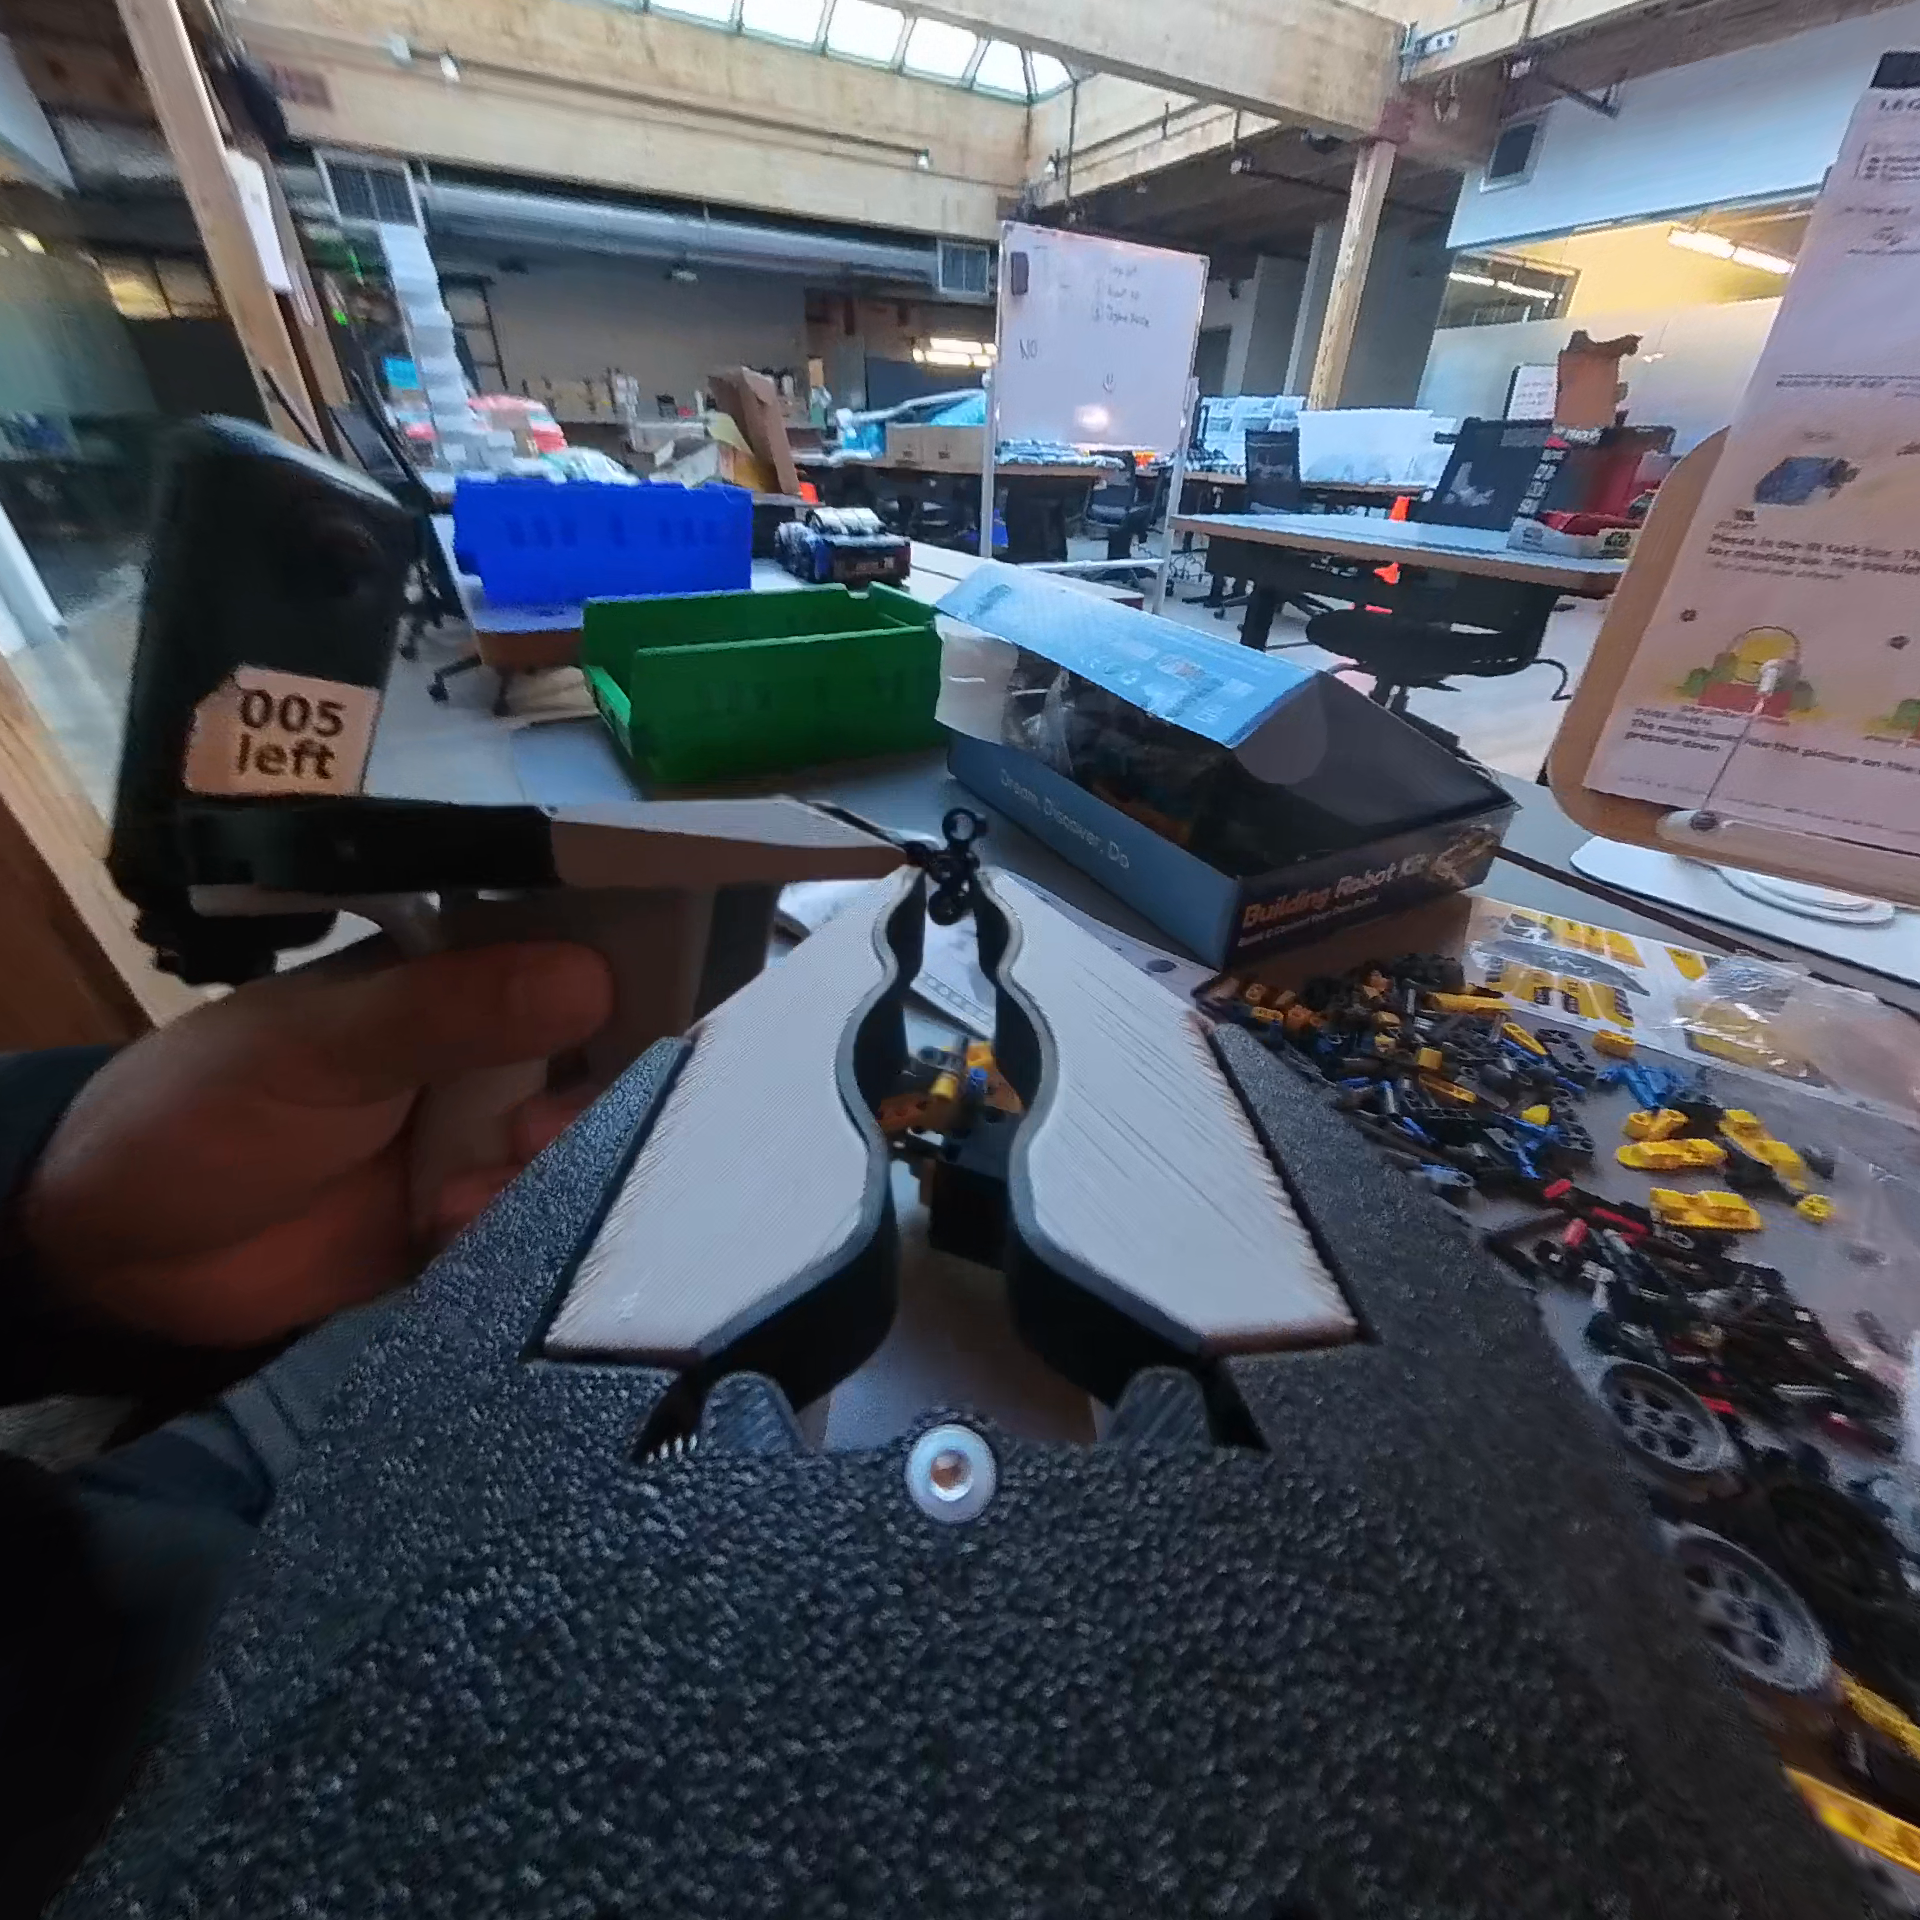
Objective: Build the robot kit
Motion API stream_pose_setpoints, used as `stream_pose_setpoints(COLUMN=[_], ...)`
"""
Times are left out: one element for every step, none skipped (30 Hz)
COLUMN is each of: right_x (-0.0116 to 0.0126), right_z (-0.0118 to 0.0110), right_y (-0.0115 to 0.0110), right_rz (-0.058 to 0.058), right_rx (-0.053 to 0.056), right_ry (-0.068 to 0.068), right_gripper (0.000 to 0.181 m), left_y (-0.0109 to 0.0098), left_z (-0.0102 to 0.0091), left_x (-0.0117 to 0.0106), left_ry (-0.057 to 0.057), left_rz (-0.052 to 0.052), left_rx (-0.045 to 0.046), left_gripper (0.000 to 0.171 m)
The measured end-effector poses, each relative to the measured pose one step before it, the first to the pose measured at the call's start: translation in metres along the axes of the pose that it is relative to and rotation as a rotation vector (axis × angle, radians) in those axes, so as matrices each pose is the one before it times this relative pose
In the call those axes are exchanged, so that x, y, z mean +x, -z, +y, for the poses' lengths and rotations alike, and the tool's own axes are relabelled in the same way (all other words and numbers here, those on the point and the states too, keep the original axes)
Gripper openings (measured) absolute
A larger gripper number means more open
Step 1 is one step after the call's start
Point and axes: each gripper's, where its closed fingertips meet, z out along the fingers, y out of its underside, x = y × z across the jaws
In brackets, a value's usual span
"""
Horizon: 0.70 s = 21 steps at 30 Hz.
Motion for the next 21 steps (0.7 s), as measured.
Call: stream_pose_setpoints(right_x=[0.0011,0.00027,-0.00191,-0.00506,-0.00271,-0.00125,-0.00359,-0.00359,-0.00182,-0.00243,-0.00258,-0.00376,-0.00474,-0.00274,-0.00108,-0.00129,0.00064,0.00227,0.00233,0.00138,0.00063], right_z=[0.002,0.0013,0.00076,0.00075,0.00232,0.00176,-0.00145,-0.00237,-0.00164,-0.0009,-0.00018,-0.00027,-0.00148,-0.00153,-0.00103,-0.00136,-0.00123,-0.0008,-0.00124,-0.00135,-0.00054], right_y=[0.00038,0.00121,0.00224,0.00305,0.00338,0.00377,0.00396,0.00343,0.00252,0.00144,0.00036,-0.00039,-0.0006,-0.00081,-0.00071,-0.00022,0.00034,0.00095,0.00148,0.00175,0.00156], right_rz=[0.0071,0.0032,-0.0104,-0.0333,-0.0216,-0.0134,-0.0248,-0.0179,-0.0002,0.0016,0.0073,0.0053,0.0019,0.0141,0.0207,0.0155,0.0245,0.0313,0.0299,0.0211,0.0143], right_rx=[-0.0152,-0.0127,-0.011,-0.0147,-0.0289,-0.028,-0.0078,-0.0039,-0.0083,-0.0102,-0.0136,-0.0103,-0.0021,-0.0009,-0.0023,0.0012,0.0017,-0.0008,0.0024,0.0048,0.0016], right_ry=[0.0315,0.0429,0.0626,0.0798,0.0785,0.0721,0.0683,0.0639,0.065,0.0677,0.0657,0.0609,0.0516,0.0392,0.0287,0.0267,0.0295,0.0315,0.0307,0.0248,0.0165], right_gripper=[0.009,0.01,0.012,0.014,0.017,0.016,0.016,0.014,0.012,0.011,0.011,0.011,0.011,0.011,0.011,0.011,0.011,0.009,0.009,0.008,0.007], left_y=[0.0,-0.00039,-0.00095,-0.00109,-0.00076,-0.00163,0.00006,0.00167,0.0024,0.00269,0.002,0.00167,0.00136,0.0005,0.00007,0.00001,0.00015,-0.00013,0.00029,0.00038,0.00012], left_z=[0.00116,0.00212,0.00265,0.00329,0.0018,0.00637,0.00584,0.00278,0.00444,0.00217,0.00405,0.0015,-0.00025,0.0001,-0.00035,-0.00108,-0.00099,-0.00003,-0.00116,-0.00122,0.00013], left_x=[-0.00038,-0.00042,0.00048,-0.0001,0.00006,0.00153,-0.00068,0.00063,-0.0009,0.00137,0.00339,0.00422,0.004,0.0039,0.00293,0.00178,0.001,0.00142,0.0025,0.00275,0.00237], left_ry=[0.0067,0.008,0.0098,0.0168,0.0239,0.031,0.0354,0.0274,0.0172,-0.0025,-0.0019,-0.0029,-0.0016,-0.0034,-0.0041,-0.0102,-0.0207,-0.0287,-0.0374,-0.0426,-0.052], left_rz=[0.0021,0.0051,0.0152,0.02,0.0299,0.0487,0.0352,0.0384,0.0158,0.0161,0.019,0.015,0.0118,0.013,0.0078,0.0001,-0.0065,-0.0053,-0.0032,-0.0062,-0.0137], left_rx=[-0.00891,-0.01807,-0.02709,-0.04225,-0.04129,-0.08636,-0.08629,-0.05903,-0.06781,-0.04044,-0.04706,-0.02007,-0.00274,-0.00384,0.00283,0.01134,0.0111,0.00552,0.01359,0.01296,0.00026], left_gripper=[0.005,0.005,0.005,0.005,0.004,0.005,0.005,0.005,0.005,0.005,0.005,0.005,0.005,0.005,0.005,0.005,0.005,0.005,0.005,0.005,0.005])
